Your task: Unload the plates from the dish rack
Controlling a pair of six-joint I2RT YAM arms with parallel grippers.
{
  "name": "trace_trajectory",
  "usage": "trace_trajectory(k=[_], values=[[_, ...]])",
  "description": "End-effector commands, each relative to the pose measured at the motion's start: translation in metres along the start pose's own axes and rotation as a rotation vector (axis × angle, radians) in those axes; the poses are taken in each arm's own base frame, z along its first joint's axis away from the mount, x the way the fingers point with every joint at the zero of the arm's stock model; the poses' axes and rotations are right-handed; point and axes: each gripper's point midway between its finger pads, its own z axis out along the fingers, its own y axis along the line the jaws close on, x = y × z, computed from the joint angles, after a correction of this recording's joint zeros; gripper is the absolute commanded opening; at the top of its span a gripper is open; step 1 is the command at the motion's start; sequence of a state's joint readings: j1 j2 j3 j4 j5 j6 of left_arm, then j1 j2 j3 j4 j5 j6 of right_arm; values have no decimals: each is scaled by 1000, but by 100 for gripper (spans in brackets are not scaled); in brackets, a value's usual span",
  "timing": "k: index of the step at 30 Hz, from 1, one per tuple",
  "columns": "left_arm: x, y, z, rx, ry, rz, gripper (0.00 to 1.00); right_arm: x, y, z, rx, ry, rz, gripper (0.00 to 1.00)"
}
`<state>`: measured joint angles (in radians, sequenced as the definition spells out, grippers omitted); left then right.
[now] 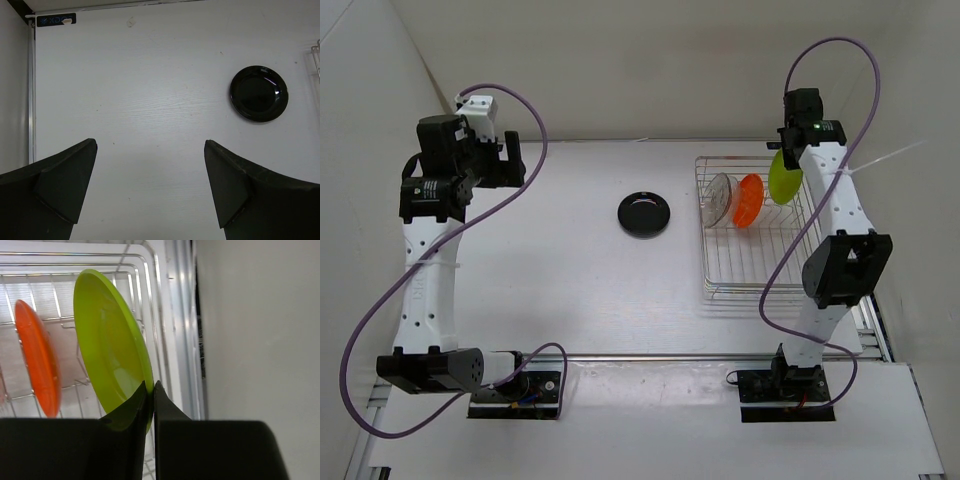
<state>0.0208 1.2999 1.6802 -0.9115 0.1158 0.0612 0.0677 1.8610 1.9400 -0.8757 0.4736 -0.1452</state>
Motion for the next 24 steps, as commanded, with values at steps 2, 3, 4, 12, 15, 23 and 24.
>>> trace_trajectory(k=[2,3,4,12,15,23,24], values=[[-16,-9,0,67,-61,26,99,-23,-56,-71,140,-145,34,0],[-15,-16,3,112,-66,38,99,-25,-60,-78,153,-164,46,0],[-21,-19,7,130,-95,44,99,-29,-65,-84,169,-197,65,0],[-34,-102,28,548,-110,-28,99,-37,-23,-155,-201,-391,79,0],[-45,-151,22,726,-107,-14,99,-25,30,-179,-528,-394,14,0],[-60,-270,2,1042,-77,79,99,11,93,-201,-913,-357,-62,0],[-65,-277,1,1043,-95,102,99,15,102,-203,-970,-344,-54,0]])
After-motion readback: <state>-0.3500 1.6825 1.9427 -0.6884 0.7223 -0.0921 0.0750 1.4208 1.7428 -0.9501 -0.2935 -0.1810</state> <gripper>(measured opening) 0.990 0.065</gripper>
